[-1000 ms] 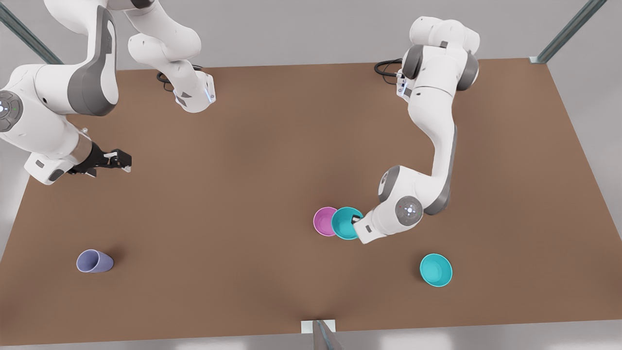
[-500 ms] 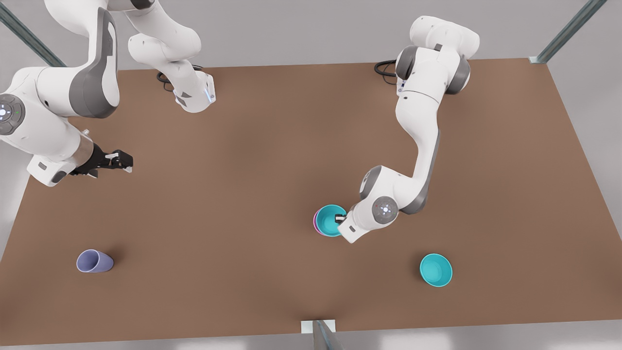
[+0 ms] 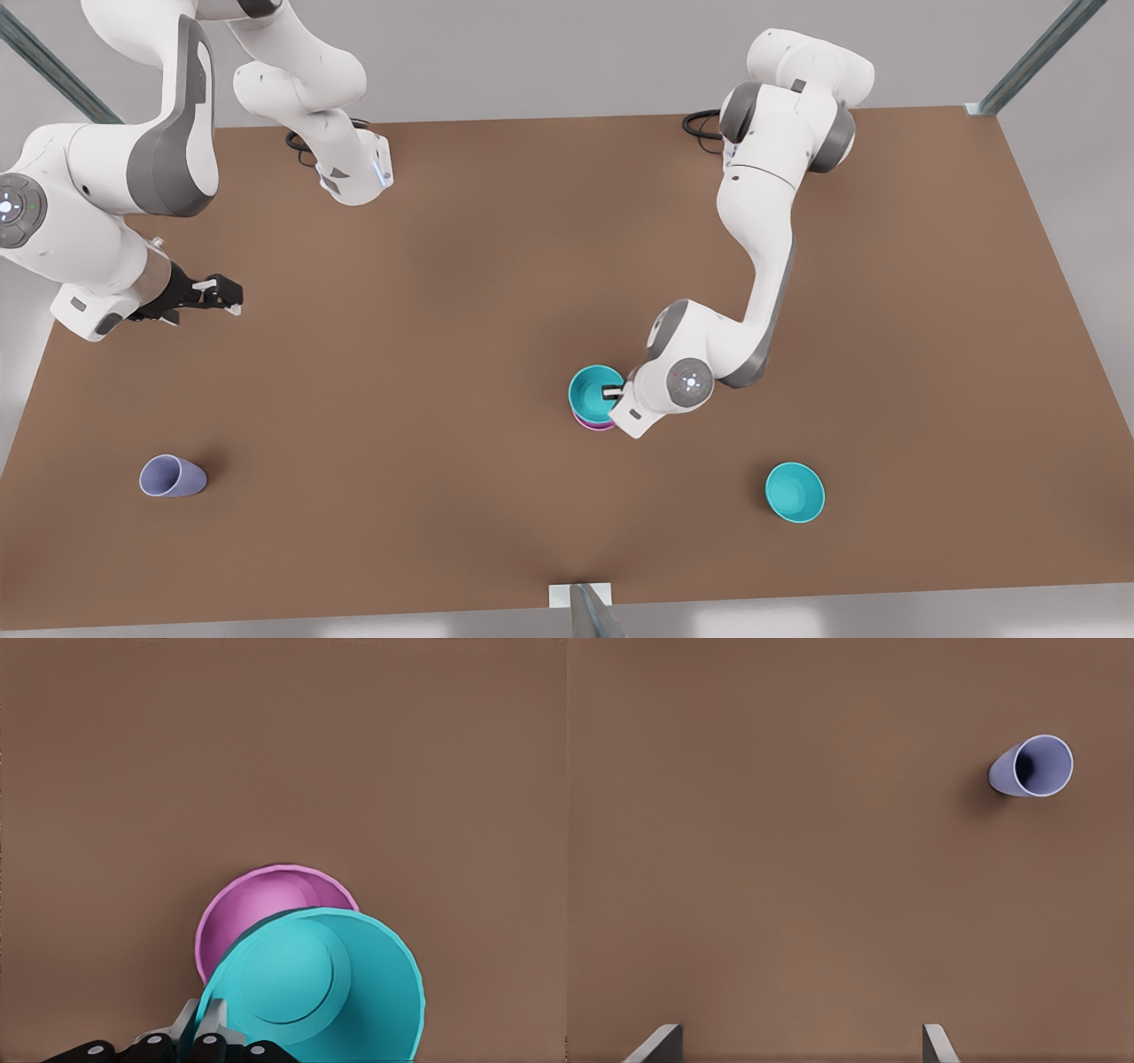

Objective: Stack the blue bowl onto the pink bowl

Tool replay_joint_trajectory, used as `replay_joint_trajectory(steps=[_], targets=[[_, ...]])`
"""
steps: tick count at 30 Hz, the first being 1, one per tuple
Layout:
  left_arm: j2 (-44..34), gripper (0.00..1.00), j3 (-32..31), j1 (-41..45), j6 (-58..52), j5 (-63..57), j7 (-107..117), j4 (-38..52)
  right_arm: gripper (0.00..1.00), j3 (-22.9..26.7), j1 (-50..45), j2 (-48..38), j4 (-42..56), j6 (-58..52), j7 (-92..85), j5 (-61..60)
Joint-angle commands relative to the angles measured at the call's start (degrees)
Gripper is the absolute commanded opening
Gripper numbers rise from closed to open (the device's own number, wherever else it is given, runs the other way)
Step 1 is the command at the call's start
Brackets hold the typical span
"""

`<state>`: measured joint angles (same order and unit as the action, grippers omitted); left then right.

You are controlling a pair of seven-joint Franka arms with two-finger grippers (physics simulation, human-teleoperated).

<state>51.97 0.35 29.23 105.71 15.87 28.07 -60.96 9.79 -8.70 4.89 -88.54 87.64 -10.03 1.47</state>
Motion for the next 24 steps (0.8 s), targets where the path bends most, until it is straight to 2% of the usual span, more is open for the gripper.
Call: replay_joint_trajectory(steps=[1,16,18,21,22,23,24], targets=[[-0.1,0.21,0.0,-0.1,0.2,0.0,5.9,0.1,1.0,0.1,0.0,-0.1,0.0,0.0,-0.3,0.0],[0.4,0.21,-0.1,-0.1,0.7,0.0,5.6,-0.8,1.0,0.1,0.5,0.5,-0.1,0.1,-0.3,-0.1],[0.6,1.0,-0.1,-0.1,0.7,0.0,5.5,-0.9,1.0,0.1,0.5,0.5,-0.1,0.1,-0.4,-0.1],[0.5,1.0,0.0,-0.6,0.3,0.0,5.4,-0.9,1.0,0.1,0.5,0.6,-0.1,0.1,-0.4,-0.1],[-0.7,1.0,0.7,-1.4,-3.5,-0.6,4.7,-0.8,1.0,0.1,0.5,0.6,-0.1,0.1,-0.4,-0.1],[-7.8,1.0,1.8,-8.6,-18.0,-4.5,-3.7,-0.4,1.0,0.1,0.5,0.6,-0.1,0.1,-0.4,-0.1],[-13.1,1.0,1.8,-12.0,-25.3,-10.6,-7.1,-0.3,1.0,0.1,0.5,0.6,-0.1,0.1,-0.4,-0.1]])
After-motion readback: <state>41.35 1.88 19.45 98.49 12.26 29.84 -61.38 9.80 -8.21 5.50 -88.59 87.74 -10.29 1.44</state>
